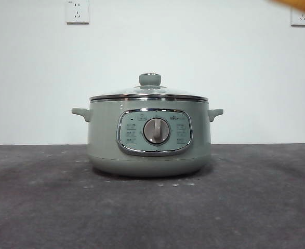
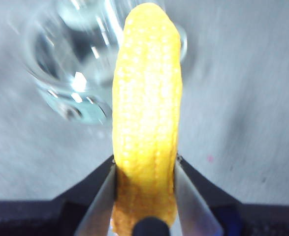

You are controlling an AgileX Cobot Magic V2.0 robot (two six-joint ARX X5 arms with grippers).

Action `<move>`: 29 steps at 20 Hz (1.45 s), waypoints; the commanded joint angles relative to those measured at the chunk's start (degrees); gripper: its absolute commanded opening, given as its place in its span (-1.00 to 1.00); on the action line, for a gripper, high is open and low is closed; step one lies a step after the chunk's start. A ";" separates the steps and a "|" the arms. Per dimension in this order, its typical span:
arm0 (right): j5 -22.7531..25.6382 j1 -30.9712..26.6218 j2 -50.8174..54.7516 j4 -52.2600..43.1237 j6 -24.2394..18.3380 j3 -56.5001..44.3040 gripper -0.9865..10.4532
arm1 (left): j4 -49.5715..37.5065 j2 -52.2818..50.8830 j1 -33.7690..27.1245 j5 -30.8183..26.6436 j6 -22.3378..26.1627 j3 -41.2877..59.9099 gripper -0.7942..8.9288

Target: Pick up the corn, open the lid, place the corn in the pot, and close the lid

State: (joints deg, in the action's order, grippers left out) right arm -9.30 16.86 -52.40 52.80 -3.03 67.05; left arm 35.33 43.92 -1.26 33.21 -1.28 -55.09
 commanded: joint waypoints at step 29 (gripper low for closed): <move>-6.36 0.04 3.91 4.26 1.53 -0.09 -0.85 | -10.10 64.92 28.96 -18.53 10.71 -41.22 0.38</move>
State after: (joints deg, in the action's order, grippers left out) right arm -15.44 16.86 -48.66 57.21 -1.91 67.07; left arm 25.61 108.20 27.38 14.50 8.99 -96.12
